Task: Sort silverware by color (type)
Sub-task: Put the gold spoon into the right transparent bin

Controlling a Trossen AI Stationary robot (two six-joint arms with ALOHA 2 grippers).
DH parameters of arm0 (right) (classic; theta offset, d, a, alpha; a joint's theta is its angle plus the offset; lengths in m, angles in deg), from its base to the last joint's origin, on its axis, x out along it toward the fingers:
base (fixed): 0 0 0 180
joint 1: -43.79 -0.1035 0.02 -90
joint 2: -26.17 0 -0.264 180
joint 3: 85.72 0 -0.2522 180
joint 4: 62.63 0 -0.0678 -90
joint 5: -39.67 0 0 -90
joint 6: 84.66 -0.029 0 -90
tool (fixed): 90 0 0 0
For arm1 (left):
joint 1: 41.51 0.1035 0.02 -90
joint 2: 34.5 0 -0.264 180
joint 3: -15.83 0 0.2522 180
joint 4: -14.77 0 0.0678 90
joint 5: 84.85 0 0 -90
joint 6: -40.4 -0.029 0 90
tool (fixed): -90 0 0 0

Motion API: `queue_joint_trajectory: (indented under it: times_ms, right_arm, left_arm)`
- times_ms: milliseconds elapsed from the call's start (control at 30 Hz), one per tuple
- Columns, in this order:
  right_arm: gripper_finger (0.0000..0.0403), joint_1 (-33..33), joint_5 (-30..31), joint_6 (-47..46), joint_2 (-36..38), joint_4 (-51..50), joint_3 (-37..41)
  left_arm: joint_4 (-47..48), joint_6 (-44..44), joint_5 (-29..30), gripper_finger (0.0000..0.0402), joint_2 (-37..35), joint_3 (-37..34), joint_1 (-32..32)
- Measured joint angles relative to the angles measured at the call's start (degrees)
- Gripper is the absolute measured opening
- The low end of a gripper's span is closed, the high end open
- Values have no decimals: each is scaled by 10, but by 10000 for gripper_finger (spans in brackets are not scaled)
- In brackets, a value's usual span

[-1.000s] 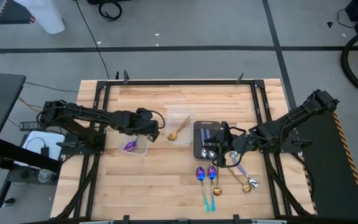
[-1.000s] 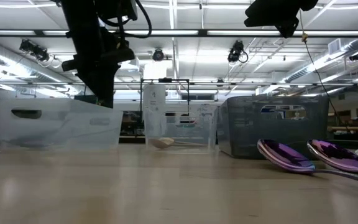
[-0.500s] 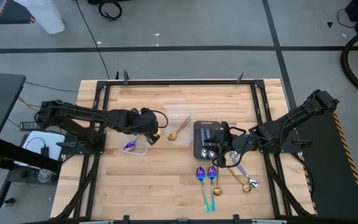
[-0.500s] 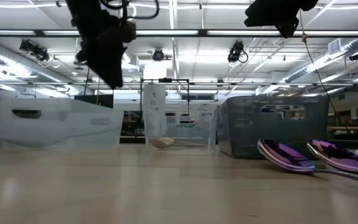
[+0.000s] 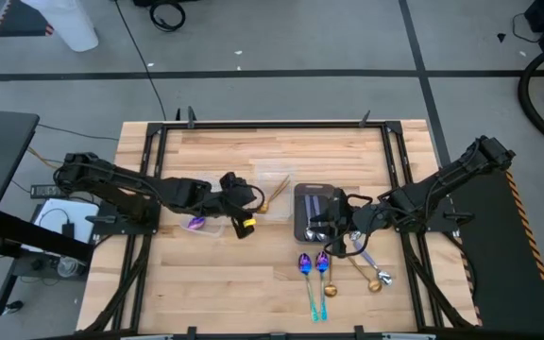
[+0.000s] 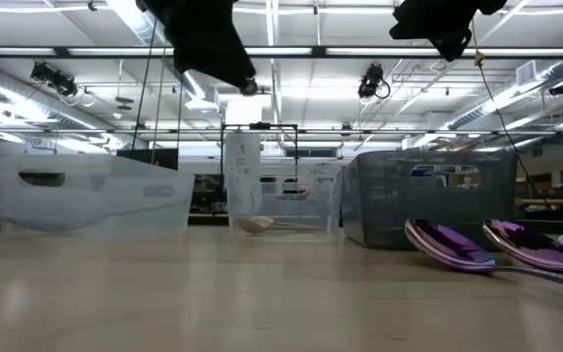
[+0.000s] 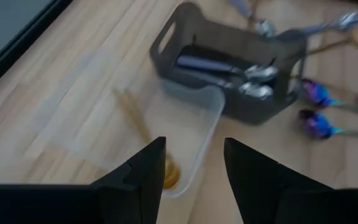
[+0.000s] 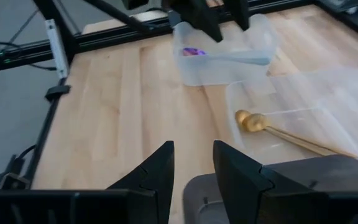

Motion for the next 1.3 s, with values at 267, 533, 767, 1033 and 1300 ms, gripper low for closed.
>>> queue_joint_trajectory:
  times_ms: [267,533,767,1033,1300]
  right_arm:
    - [122,0,-122,-5,0,-18,0]
    - [122,-14,-158,-97,0,-145,0]
    - [121,-31,-149,-210,0,-269,0]
    - [121,-43,-198,-300,-26,-337,0]
    - [121,-53,-261,-305,-85,-341,0]
  left_arm:
    - [-30,-1,0,171,0,0,-18]
    - [-30,-1,0,171,0,0,-21]
    - [-30,-39,1,171,0,0,-19]
    - [-31,-50,1,171,0,0,-19]
    - [-30,-50,1,171,0,0,-20]
